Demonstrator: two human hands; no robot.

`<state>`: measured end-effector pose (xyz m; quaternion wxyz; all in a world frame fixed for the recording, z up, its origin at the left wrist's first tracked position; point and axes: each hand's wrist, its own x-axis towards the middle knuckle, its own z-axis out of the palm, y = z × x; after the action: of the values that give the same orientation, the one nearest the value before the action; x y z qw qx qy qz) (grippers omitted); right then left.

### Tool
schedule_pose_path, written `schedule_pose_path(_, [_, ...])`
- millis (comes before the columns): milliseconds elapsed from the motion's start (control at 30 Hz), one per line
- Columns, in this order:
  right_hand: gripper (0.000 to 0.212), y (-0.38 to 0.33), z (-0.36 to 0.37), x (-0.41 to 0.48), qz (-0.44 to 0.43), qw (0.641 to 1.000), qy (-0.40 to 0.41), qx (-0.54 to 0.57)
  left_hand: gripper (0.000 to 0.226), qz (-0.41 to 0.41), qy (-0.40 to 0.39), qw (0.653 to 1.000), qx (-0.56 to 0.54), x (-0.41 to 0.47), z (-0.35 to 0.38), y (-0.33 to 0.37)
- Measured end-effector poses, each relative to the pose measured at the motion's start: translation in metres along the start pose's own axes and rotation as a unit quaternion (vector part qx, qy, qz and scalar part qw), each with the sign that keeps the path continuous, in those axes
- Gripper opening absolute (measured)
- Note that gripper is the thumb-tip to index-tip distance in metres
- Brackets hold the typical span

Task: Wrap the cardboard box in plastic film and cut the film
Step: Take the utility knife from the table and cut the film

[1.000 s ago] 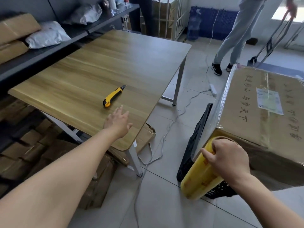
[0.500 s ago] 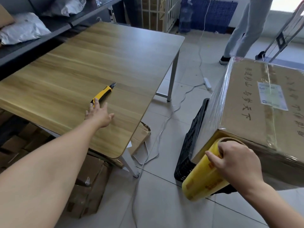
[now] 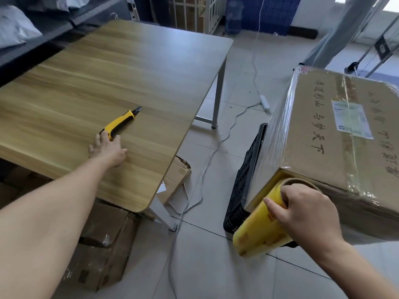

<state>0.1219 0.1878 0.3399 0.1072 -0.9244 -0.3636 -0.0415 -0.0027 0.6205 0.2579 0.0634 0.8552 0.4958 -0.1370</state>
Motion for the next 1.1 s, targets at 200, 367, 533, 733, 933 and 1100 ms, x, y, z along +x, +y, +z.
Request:
schedule_pose_path(200, [0.054,-0.001,0.003,0.001,0.001,1.0,0.011,-0.005,0.058,-0.007,-0.049,0.998,-0.026,0.018,0.005,-0.005])
schedule_pose_path(367, [0.05,-0.002,0.005,0.0,0.006,1.0,0.027,-0.002,0.053,-0.031,-0.001,0.999,-0.008,0.023,0.0,-0.004])
schedule_pose_path(533, [0.053,-0.002,0.007,0.002,0.006,1.0,0.028,-0.001,0.063,-0.009,-0.023,1.0,-0.016,0.031,0.006,-0.007])
schedule_pose_path(733, [0.055,-0.002,0.006,0.003,0.006,1.0,0.024,-0.003,0.051,-0.016,0.039,0.999,-0.009,0.037,-0.004,-0.002])
schedule_pose_path(933, [0.056,-0.002,0.008,0.002,0.014,0.999,0.033,-0.013,0.033,0.0,0.034,0.999,-0.016,0.029,0.0,0.01])
schedule_pose_path(1100, [0.054,-0.001,0.007,0.001,0.01,0.999,0.034,-0.013,0.035,-0.016,0.081,0.997,0.014,0.007,0.008,0.023])
